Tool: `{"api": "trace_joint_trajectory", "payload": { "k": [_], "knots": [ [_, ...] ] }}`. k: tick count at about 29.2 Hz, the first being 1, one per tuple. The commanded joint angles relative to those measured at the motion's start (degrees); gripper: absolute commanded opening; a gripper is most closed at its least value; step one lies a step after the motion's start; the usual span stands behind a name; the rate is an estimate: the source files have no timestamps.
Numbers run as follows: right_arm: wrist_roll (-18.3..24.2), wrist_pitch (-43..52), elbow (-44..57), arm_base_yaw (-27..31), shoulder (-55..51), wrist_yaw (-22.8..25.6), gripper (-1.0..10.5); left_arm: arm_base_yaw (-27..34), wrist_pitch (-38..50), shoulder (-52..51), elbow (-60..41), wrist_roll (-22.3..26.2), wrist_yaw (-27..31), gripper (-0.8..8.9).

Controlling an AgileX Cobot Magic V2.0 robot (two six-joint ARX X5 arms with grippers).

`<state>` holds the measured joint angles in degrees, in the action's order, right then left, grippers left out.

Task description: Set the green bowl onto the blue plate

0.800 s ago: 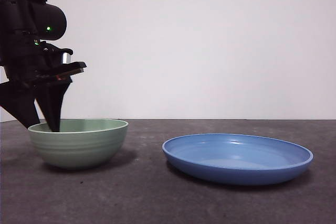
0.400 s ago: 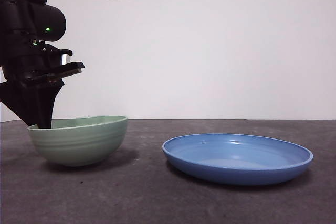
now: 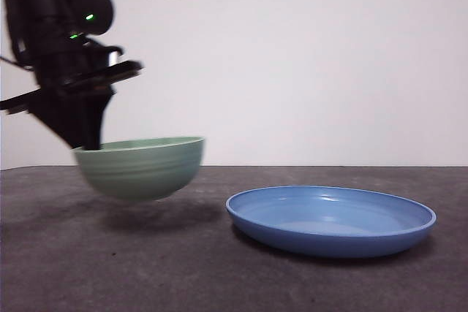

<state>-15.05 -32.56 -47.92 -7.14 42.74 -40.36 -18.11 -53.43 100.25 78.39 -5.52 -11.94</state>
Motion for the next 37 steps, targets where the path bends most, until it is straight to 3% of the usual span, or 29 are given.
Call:
{"api": "trace_joint_trajectory", "payload": {
  "k": [1, 8, 23, 37],
  "knots": [
    [0.5, 0.3, -0.9, -0.3, 0.2, -0.2, 5.9, -3.6, -0.2, 1.2, 2.9, -1.6, -0.3, 0.09],
    [0.5, 0.3, -0.9, -0.3, 0.2, -0.2, 5.9, -11.2, -2.2, 6.1, 12.7, -3.5, -0.1, 0.09],
    [0.5, 0.3, -0.9, -0.3, 0.2, -0.2, 5.9, -22.2, -11.5, 28.4, 39.9, -4.2, 0.5, 0.09],
    [0.5, 0.3, -0.9, -0.3, 0.2, -0.1, 5.9, -24.3, -11.7, 30.2, 40.2, -4.2, 5.0, 0.09]
  ]
}}
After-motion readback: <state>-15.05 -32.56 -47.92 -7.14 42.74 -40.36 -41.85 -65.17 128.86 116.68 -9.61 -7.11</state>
